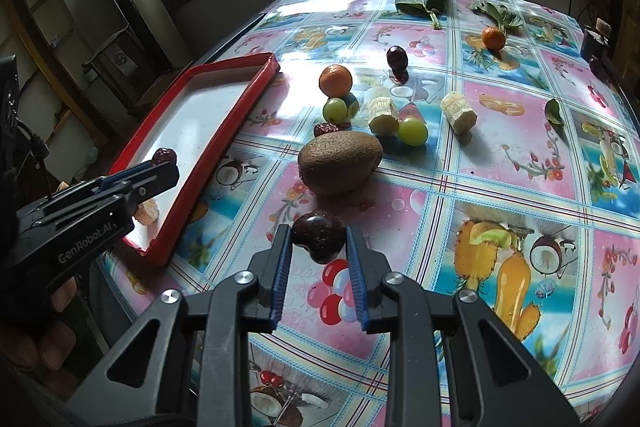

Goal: Organize fruits
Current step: 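Place the red date in the tray with the left tool while the right tool places the plum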

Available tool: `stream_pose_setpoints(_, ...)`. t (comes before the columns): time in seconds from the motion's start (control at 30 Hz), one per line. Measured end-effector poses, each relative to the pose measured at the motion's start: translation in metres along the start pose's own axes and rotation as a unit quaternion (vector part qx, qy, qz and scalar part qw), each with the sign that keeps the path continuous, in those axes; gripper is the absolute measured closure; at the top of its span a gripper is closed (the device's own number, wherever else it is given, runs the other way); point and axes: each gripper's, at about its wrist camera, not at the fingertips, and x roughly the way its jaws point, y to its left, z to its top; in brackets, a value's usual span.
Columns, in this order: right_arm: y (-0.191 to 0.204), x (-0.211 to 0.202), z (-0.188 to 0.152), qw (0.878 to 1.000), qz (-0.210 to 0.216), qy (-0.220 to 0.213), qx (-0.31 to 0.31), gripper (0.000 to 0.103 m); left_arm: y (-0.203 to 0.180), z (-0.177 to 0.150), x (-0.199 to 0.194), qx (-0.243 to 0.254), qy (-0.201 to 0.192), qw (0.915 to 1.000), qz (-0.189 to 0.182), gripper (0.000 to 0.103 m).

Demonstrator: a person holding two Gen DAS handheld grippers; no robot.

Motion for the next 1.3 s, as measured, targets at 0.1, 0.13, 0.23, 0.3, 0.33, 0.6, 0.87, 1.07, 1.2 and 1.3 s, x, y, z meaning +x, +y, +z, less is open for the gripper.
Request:
stream_pose_setpoints(0.1,0.005,0.000,0.001,1.000,0.003,0.000,-0.003,0.074,0.005,0.000,0.000,-0.005,-0.001,1.0000,0.004,0.083)
stream_pose_setpoints(0.13,0.007,0.000,0.001,1.000,0.004,0.001,-0.005,0.074,0.007,0.001,0.000,-0.006,0.000,1.0000,0.005,0.083)
stream_pose_setpoints(0.23,0.014,0.002,0.003,1.000,0.007,0.002,-0.011,0.074,0.014,0.000,0.000,-0.013,0.000,0.9999,0.008,0.084)
stream_pose_setpoints(0.3,0.020,0.004,0.006,1.000,0.013,0.003,-0.016,0.074,0.020,0.000,-0.001,-0.019,-0.001,0.9998,0.010,0.084)
stream_pose_setpoints(0.33,0.023,0.005,0.007,1.000,0.015,0.003,-0.020,0.074,0.024,0.000,-0.001,-0.022,0.000,0.9997,0.009,0.083)
stream_pose_setpoints(0.6,0.062,0.017,0.025,0.997,0.042,0.001,-0.061,0.074,0.084,0.010,0.001,-0.076,0.010,0.9970,-0.008,0.084)
stream_pose_setpoints(0.87,0.120,0.051,0.043,0.990,0.081,0.018,-0.118,0.074,0.141,0.012,0.025,-0.137,0.038,0.9898,0.015,0.084)
stream_pose_setpoints(1.07,0.152,0.083,0.051,0.985,0.086,0.038,-0.146,0.074,0.149,0.015,0.042,-0.142,0.051,0.9882,0.024,0.084)
stream_pose_setpoints(1.2,0.157,0.100,0.054,0.984,0.079,0.055,-0.151,0.073,0.152,0.013,0.052,-0.141,0.062,0.9878,0.021,0.084)
stream_pose_setpoints(1.3,0.157,0.109,0.052,0.983,0.077,0.067,-0.152,0.073,0.152,0.010,0.059,-0.140,0.073,0.9873,0.019,0.084)
